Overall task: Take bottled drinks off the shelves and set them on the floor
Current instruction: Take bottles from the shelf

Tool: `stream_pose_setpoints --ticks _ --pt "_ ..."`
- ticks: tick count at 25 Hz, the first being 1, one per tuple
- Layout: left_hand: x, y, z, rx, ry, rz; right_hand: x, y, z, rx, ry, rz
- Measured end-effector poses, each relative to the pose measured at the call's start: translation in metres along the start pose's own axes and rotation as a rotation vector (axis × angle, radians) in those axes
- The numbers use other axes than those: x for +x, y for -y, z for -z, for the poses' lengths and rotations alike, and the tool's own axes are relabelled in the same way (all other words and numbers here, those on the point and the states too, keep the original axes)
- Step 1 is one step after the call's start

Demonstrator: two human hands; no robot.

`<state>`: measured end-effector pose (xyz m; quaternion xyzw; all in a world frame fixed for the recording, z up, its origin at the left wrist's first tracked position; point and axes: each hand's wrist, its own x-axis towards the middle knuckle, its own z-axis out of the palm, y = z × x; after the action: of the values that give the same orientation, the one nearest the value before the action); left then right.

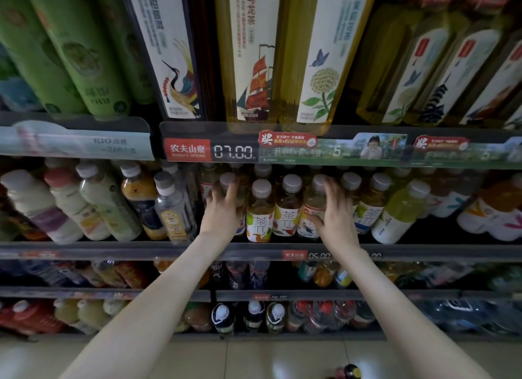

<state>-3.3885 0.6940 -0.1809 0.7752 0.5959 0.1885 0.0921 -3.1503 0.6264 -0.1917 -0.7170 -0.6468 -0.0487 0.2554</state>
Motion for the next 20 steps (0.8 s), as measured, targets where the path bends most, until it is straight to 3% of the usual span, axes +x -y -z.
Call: stream_pose_setpoints --ticks 3,5,10,17,20 --pt "0.0 -0.005 0.001 0.025 0.035 0.106 0.0 -0.006 -0.001 -0.284 -0.005 0.046" --pt "0.002 -0.003 0.004 0.013 0.034 0.152 0.0 -0.006 -0.001 -0.337 -0.034 0.053" --pt "0.005 0.011 0.009 0.123 -0.022 0.199 0.002 -0.002 -0.008 -0.306 -0.037 0.039" --pt "0.005 0.017 0.008 0.185 -0.165 0.034 0.001 -0.006 -0.012 -0.285 0.003 0.033" --pt "0.005 0.022 0.007 0.19 -0.137 0.035 -0.001 -0.011 -0.008 -0.289 0.006 0.059"
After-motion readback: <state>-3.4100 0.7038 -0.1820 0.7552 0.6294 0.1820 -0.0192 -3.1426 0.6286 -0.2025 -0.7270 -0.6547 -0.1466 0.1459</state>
